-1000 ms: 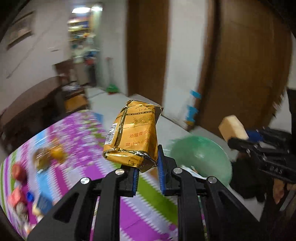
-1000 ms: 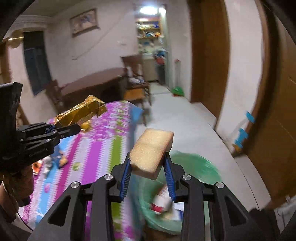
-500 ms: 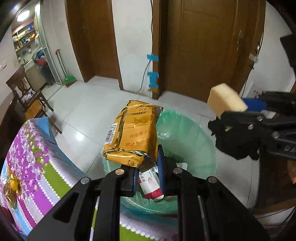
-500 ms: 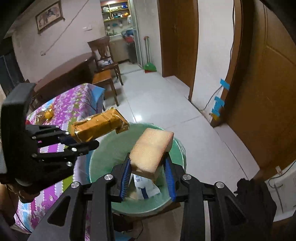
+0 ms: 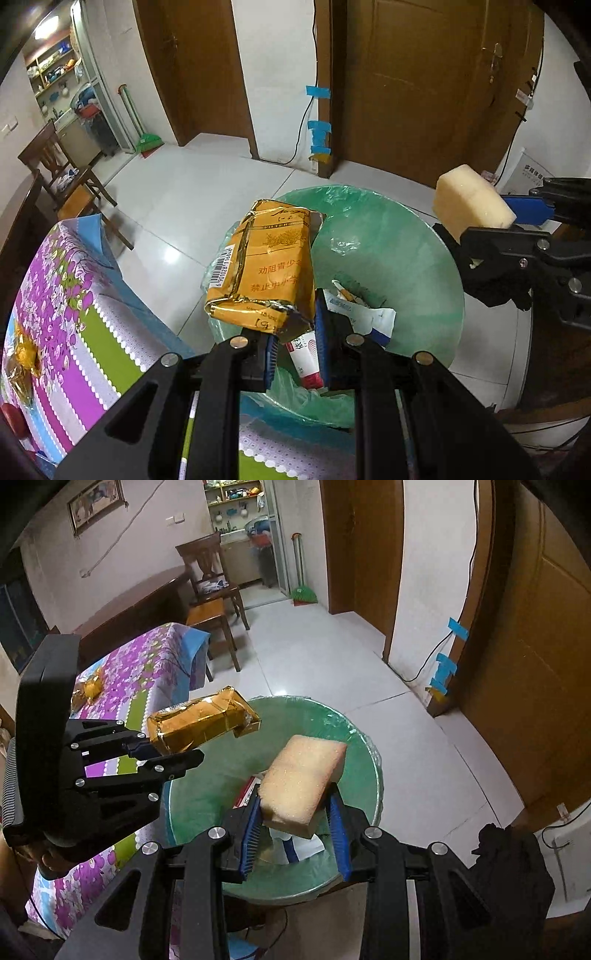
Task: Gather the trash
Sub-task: 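Open both tools over the green bin to drop package and sponge, then move both open tools from the bin back over the table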
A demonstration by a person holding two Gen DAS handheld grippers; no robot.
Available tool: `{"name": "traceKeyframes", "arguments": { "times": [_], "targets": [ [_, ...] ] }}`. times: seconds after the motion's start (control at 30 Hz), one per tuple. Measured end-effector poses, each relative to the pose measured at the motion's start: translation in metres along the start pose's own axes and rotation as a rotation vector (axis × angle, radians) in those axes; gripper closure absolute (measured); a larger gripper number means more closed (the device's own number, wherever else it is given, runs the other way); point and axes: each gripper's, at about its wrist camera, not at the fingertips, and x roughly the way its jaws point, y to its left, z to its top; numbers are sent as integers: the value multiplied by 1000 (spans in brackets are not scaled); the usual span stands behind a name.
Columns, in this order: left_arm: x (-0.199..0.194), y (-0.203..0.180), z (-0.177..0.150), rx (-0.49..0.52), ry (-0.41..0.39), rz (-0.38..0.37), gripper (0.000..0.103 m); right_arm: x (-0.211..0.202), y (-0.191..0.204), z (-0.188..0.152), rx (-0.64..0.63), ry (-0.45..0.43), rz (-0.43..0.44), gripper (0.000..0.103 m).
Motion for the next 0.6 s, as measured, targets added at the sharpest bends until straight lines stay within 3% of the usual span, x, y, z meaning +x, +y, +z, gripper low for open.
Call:
{"name": "traceKeyframes", "arguments": {
  "times": [0.47, 0.5, 0.53, 0.57, 0.6],
  "targets": [
    [7, -3, 1, 4, 10, 40, 85, 31, -1, 4, 13, 79, -8, 66],
    [9, -3, 1, -2, 13, 51, 78, 33, 0, 5, 13, 82, -3, 64],
    [12, -2, 1, -13, 26, 65, 69, 36, 0, 5, 11, 87, -5, 48],
    [13, -1, 2, -19, 28, 75, 53, 40, 1, 5, 10, 91, -15, 41],
    [11, -1, 1, -24, 7, 94, 49, 40, 1, 7, 9, 80, -20, 40]
  ]
}}
